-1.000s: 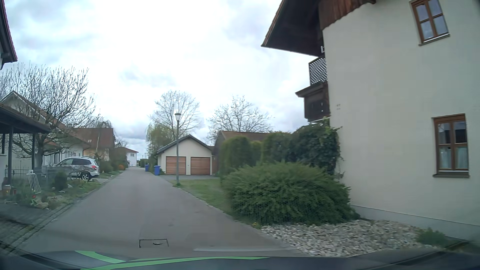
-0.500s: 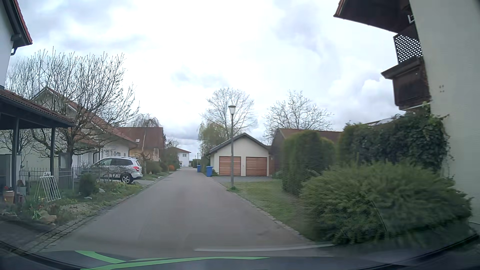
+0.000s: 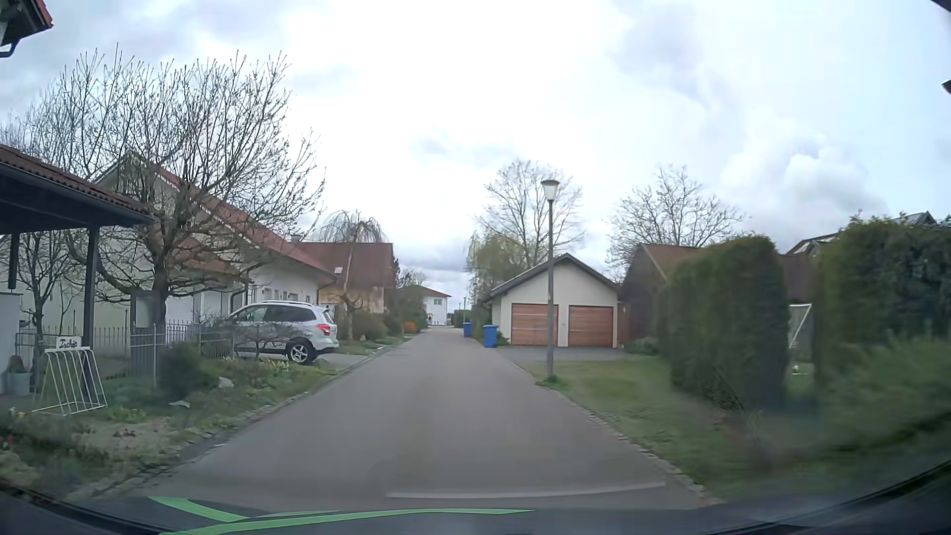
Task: Follow the waypoints while adhering to traffic rules and regulations
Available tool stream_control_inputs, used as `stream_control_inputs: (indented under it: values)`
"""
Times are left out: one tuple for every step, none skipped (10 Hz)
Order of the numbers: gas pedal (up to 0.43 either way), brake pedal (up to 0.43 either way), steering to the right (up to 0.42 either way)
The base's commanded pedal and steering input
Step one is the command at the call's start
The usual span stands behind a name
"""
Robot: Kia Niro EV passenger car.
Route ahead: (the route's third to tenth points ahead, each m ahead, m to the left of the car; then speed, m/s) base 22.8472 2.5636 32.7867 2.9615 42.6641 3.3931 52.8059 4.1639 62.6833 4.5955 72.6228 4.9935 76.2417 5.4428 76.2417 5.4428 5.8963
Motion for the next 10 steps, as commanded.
stream_control_inputs:
  values:
    - [0.197, 0.000, -0.086]
    - [0.197, 0.000, -0.069]
    - [0.197, 0.000, -0.055]
    - [0.197, 0.000, -0.045]
    - [0.197, 0.000, -0.036]
    - [0.189, 0.000, -0.028]
    - [0.189, 0.000, -0.023]
    - [0.189, 0.000, -0.021]
    - [0.189, 0.000, -0.014]
    - [0.177, 0.000, -0.008]
